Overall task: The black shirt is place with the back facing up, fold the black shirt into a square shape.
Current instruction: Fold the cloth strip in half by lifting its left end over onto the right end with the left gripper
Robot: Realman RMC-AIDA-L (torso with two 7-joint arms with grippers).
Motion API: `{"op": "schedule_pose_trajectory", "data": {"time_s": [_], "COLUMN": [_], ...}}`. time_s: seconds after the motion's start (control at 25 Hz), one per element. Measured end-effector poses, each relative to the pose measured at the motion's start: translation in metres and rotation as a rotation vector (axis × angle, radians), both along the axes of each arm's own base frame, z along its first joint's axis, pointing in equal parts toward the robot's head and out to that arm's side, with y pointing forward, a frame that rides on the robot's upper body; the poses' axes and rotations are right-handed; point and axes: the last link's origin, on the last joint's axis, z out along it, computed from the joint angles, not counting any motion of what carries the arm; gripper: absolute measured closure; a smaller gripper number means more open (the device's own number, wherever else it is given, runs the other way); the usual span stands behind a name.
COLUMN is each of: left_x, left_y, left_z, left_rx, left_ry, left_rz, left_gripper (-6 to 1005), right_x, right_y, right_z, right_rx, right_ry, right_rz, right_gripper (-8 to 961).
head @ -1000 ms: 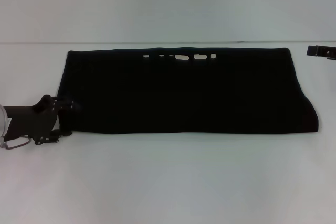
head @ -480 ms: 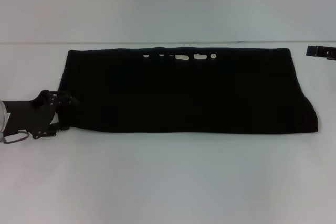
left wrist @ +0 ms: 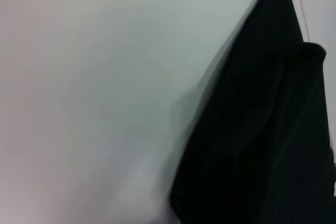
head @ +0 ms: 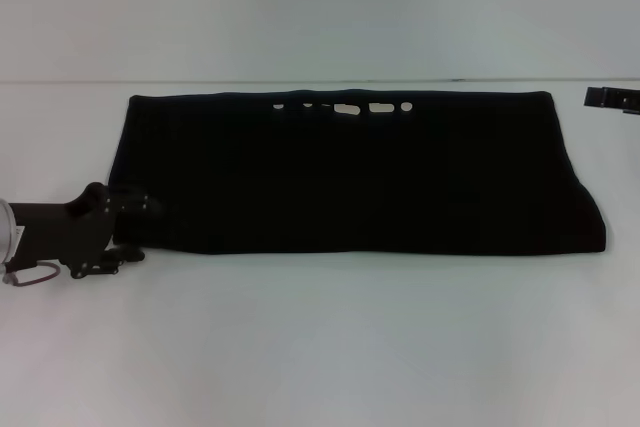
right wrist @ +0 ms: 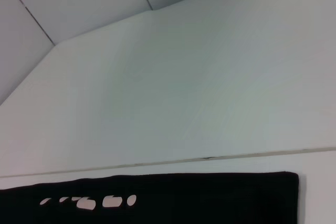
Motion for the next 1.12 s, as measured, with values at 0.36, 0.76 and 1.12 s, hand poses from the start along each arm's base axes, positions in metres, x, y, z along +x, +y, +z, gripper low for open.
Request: {"op": "schedule_pose_trajectory", "data": {"time_s": [0.36, 0.76, 1.12], "left_x": [-0.006, -0.008, -0.008], "left_y": [0.0, 0.006, 0.011], "left_z": [-0.001, -0.002, -0.001], "left_rx": [0.02, 0.055, 0.072], "left_ry": [0.023, 0.042, 0.075], "left_rz": [0.023, 0.033, 0.016], "left_gripper": [297, 297, 293], "right_x": [0.001, 0.0, 0.001], "right_y": [0.0, 0.0, -0.001], "right_z": [0.0, 0.001, 0.003], "right_rx": [0.0, 0.009, 0.011], "right_ry": [0.0, 0.007, 0.006], "right_rz": [-0.001, -0.001, 0.001], "right_gripper": [136, 135, 135]}}
